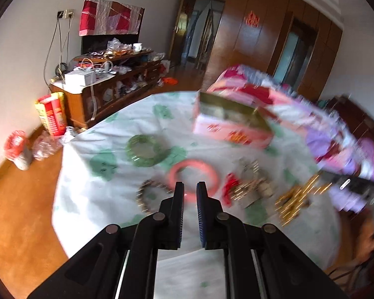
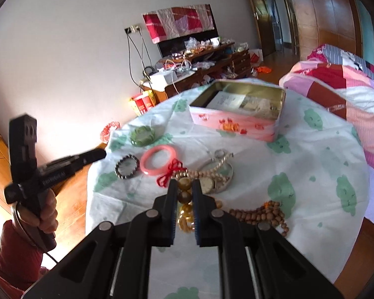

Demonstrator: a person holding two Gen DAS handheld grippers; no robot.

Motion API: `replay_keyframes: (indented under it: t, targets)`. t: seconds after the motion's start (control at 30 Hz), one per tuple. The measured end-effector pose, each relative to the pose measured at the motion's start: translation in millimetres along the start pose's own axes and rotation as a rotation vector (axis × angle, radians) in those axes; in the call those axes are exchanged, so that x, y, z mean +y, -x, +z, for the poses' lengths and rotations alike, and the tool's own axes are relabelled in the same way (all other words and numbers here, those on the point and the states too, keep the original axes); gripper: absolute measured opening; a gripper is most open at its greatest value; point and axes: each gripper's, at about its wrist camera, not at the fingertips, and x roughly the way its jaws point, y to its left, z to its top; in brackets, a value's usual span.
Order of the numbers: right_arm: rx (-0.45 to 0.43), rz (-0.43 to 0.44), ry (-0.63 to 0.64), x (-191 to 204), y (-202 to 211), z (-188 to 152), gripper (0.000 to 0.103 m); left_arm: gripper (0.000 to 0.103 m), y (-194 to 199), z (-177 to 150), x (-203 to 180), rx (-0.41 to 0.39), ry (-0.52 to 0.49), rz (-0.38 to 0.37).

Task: Organize jewelry
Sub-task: 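Grasp the gold bead bracelet with the right tool and lift it, then carry the dark bracelet in the left tool while the right tool carries the gold bracelet to the tin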

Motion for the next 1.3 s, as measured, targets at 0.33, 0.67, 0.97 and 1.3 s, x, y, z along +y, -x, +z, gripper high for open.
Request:
replay_keyframes:
  t: [0.33,0.67,0.97,1.3]
  targets:
    - [-0.088,0.073,0.072,29.8,13.1,31.4,0.013,0.057,-46.4,-3.3,34.4,0.097,0.074,0.135]
    - [-0.11,0.078,0.064,26.2,8.6,48.1,0.013,0.022,-82.5,2.2,15.1,0.137,-0.094,0.296]
    - [-0.129,0.071,0.033,9.8,11.9,60.9,0.013,0.006,-53.2,6.2,23.1,0.011,-0.001,0.205]
    - [-0.159,0.041,0.024,-10.3,12.4,74.8,0.013,0.006,-16.5,51.2,-13.1,-0.155,0.016,0.02]
